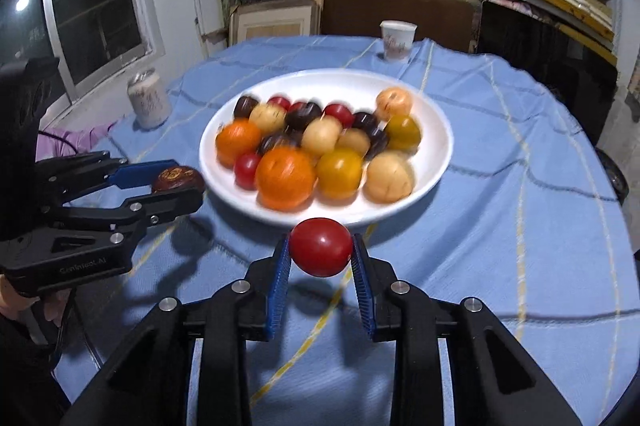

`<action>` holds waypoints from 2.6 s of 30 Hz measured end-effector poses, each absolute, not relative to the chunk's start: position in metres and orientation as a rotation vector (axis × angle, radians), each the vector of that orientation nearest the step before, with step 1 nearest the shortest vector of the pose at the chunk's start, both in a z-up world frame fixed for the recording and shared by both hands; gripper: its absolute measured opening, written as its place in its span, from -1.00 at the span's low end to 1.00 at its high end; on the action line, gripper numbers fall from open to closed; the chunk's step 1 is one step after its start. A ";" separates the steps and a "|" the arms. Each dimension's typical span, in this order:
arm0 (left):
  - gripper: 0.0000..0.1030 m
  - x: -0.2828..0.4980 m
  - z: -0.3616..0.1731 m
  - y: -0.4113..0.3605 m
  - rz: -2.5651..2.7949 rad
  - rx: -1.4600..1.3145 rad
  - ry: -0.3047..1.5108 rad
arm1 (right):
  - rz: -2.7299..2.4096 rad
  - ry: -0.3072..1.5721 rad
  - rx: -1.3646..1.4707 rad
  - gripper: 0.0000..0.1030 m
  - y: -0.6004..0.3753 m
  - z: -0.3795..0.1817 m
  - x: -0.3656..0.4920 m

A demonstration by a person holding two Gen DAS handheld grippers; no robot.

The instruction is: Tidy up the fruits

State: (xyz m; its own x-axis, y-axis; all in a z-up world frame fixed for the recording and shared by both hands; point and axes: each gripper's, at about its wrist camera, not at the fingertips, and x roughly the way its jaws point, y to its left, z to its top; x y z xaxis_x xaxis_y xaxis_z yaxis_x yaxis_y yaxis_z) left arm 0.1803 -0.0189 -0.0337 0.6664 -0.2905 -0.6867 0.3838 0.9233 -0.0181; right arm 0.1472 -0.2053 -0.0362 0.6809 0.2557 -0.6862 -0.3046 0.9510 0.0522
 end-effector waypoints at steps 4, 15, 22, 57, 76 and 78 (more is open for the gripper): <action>-0.21 0.205 -0.008 -0.028 -0.363 0.148 0.700 | 0.302 0.718 -0.062 -0.40 -0.213 -0.010 0.176; -0.20 0.294 -0.011 -0.044 -0.316 0.157 0.757 | 0.316 0.716 -0.077 -0.40 -0.197 -0.006 0.265; 0.61 0.316 -0.014 -0.034 -0.264 0.119 0.751 | 0.320 0.711 -0.076 -0.16 -0.202 -0.016 0.285; 0.91 -0.012 0.031 0.006 -0.094 0.102 0.633 | 0.237 0.609 -0.008 0.93 -0.210 0.018 -0.034; 0.91 -0.065 0.058 0.008 -0.072 0.104 0.571 | 0.226 0.543 -0.020 0.93 -0.208 0.042 -0.086; 0.91 -0.063 0.058 0.009 -0.076 0.096 0.573 | 0.225 0.545 -0.016 0.93 -0.209 0.042 -0.088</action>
State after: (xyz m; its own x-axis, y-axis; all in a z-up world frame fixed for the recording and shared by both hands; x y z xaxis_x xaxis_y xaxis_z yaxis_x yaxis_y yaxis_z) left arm -0.0628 0.0086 0.0578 0.8378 -0.0450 -0.5441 0.0986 0.9927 0.0698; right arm -0.0878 -0.2091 0.0419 0.8313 0.2083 -0.5153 -0.2167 0.9752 0.0446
